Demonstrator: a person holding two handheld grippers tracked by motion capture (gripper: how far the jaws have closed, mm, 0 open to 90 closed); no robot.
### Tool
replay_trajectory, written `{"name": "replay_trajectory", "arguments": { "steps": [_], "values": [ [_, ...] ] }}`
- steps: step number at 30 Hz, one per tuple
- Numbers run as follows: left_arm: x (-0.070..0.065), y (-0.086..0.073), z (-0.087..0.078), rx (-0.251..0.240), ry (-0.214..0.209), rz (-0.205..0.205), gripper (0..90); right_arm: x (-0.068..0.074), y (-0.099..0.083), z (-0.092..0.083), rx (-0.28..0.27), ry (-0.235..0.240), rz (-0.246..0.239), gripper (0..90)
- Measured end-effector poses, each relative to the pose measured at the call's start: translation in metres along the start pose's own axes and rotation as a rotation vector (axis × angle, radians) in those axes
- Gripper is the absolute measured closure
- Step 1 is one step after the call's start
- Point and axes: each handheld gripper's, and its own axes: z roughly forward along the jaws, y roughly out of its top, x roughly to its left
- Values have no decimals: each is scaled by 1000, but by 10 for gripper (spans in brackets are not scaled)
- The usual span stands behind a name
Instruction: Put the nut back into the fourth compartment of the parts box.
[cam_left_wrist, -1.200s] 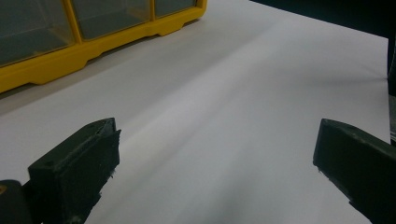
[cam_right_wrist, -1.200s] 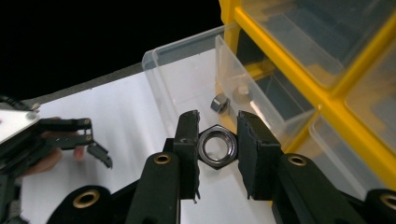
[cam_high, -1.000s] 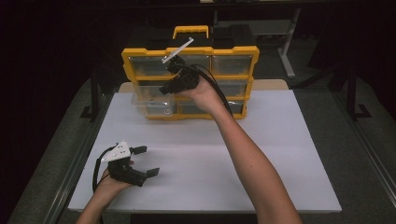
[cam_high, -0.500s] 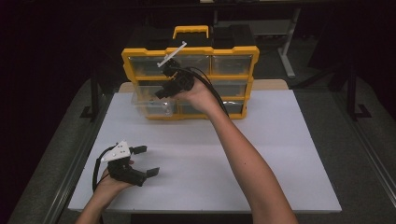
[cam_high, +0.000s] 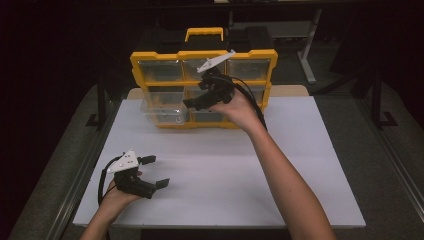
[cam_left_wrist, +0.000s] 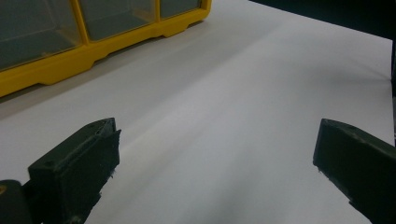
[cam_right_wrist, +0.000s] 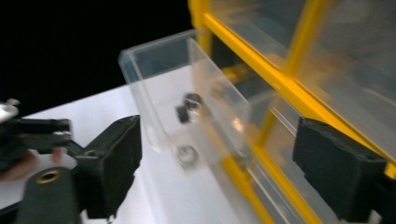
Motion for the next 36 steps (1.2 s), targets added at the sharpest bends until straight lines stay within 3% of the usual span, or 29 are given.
{"name": "replay_trajectory", "arguments": {
  "steps": [3,5,9,18,22,30,33,36],
  "values": [
    [0,0,0,2,0,-3,2,-1,-14,-8,-20,-19,3,46],
    [-1,0,1,2,-5,-13,2,0,-21,-12,-30,-27,35,0],
    [-1,0,1,3,-5,-12,2,2,-38,-21,-44,-57,31,0],
    [0,0,1,-12,7,-12,2,7,-83,-35,-64,-71,16,0],
    [-1,-1,1,-13,4,-27,2,9,-105,-41,-68,-82,32,0],
    [-1,-1,1,-9,3,-13,2,18,-149,-54,-89,-94,67,0],
    [-2,-2,1,-10,2,-15,2,21,-162,-57,-67,-104,66,0],
    [-3,-2,2,-7,2,-17,2,24,-173,-62,-83,-115,79,0]
  ]
}}
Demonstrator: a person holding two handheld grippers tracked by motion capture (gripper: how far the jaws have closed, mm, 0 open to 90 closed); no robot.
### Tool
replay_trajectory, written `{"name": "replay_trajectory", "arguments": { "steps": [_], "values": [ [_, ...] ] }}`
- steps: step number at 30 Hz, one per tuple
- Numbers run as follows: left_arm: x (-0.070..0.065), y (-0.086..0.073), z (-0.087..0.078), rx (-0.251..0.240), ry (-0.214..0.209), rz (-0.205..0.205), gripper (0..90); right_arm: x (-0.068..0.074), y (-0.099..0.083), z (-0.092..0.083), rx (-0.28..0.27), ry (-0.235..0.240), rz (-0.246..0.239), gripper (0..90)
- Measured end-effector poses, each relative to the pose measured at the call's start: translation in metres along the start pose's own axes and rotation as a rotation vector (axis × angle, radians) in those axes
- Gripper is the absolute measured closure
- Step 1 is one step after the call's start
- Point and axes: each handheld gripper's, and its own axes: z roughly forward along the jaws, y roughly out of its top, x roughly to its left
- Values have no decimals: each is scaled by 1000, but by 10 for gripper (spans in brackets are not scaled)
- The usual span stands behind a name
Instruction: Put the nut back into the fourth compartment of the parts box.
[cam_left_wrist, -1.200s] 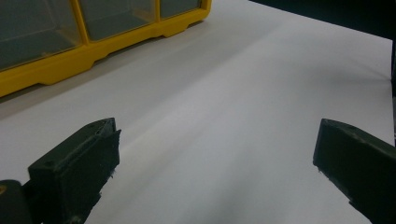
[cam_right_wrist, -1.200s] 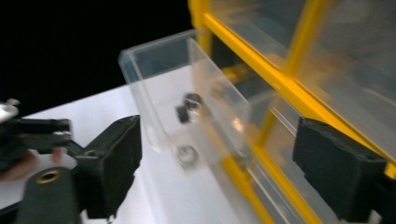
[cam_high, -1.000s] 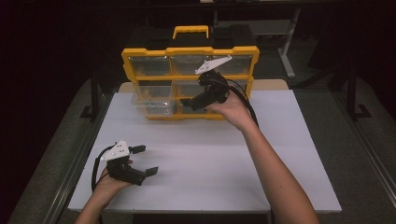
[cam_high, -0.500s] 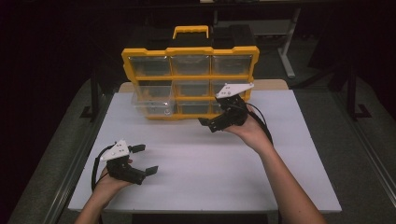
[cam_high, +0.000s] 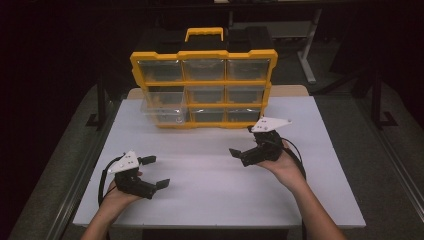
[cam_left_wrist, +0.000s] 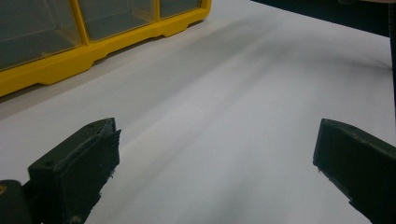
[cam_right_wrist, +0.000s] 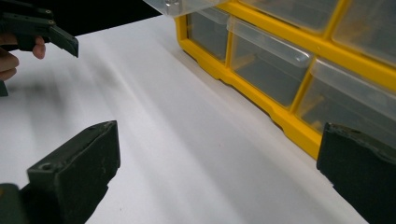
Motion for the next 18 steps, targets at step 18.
{"name": "replay_trajectory", "arguments": {
  "steps": [18],
  "values": [
    [-2,-2,1,0,-4,-7,2,3,-60,-40,-6,-46,64,0]
  ]
}}
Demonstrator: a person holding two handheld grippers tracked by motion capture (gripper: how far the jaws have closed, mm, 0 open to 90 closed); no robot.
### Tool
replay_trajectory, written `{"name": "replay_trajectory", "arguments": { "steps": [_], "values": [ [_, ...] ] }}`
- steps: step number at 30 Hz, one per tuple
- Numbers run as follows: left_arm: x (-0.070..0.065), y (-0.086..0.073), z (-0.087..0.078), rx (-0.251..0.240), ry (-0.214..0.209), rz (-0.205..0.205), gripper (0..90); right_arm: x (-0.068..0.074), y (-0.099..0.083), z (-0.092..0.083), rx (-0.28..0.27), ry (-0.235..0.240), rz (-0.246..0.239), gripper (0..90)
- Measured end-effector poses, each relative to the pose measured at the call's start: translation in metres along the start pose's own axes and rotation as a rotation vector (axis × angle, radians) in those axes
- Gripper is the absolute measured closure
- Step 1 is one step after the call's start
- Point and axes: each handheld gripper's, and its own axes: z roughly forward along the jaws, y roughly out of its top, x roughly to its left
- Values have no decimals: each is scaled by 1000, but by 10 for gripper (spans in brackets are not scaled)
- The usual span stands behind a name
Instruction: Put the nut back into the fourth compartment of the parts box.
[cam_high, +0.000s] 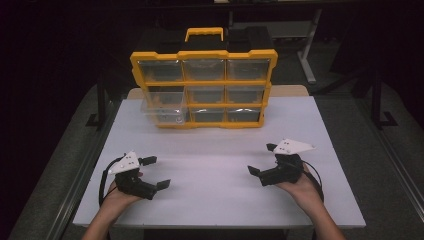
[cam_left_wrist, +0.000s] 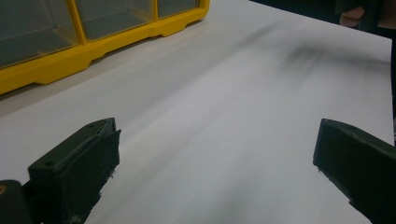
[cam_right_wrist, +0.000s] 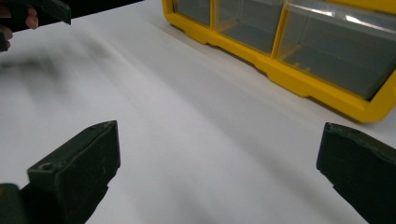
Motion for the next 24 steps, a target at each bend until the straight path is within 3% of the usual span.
{"name": "replay_trajectory", "arguments": {
  "steps": [7,16,24],
  "values": [
    [-1,1,-2,-7,4,15,2,-1,-20,-8,15,-11,16,0],
    [0,-3,-4,-2,10,3,2,-1,-37,-16,33,-23,21,0],
    [-1,-5,-3,7,7,15,2,-5,-40,-22,12,-39,7,0]
  ]
}}
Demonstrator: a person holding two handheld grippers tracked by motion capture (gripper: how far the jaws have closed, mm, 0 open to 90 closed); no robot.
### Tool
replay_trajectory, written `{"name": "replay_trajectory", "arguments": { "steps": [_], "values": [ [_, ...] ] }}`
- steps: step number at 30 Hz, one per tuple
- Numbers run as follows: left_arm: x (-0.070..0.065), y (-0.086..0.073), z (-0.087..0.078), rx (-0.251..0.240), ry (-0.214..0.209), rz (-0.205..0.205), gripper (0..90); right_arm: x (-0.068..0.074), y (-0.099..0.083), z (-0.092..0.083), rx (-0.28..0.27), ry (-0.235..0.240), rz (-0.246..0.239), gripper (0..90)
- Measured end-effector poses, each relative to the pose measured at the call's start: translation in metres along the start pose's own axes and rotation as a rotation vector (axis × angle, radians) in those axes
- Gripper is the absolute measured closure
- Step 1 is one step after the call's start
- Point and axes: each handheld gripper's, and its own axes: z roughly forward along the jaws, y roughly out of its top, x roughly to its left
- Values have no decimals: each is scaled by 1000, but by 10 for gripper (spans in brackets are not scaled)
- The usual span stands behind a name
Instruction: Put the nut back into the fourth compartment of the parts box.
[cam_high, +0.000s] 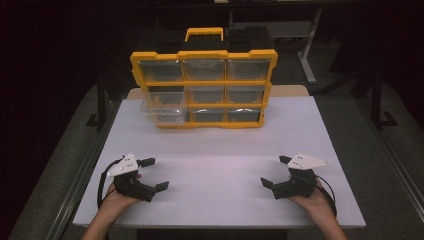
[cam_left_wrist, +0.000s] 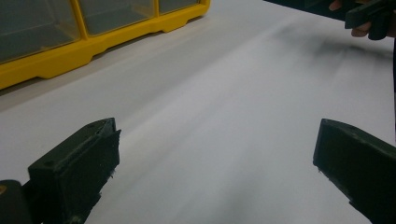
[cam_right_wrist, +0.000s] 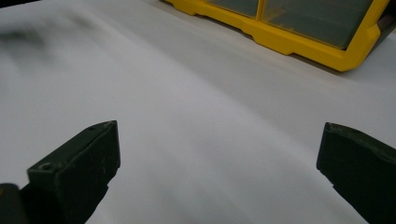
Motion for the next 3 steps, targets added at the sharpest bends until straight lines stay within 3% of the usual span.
{"name": "replay_trajectory", "arguments": {
  "steps": [3],
  "values": [
    [-2,-1,2,15,6,-4,2,-1,1,-1,-16,-2,-5,0]
  ]
}}
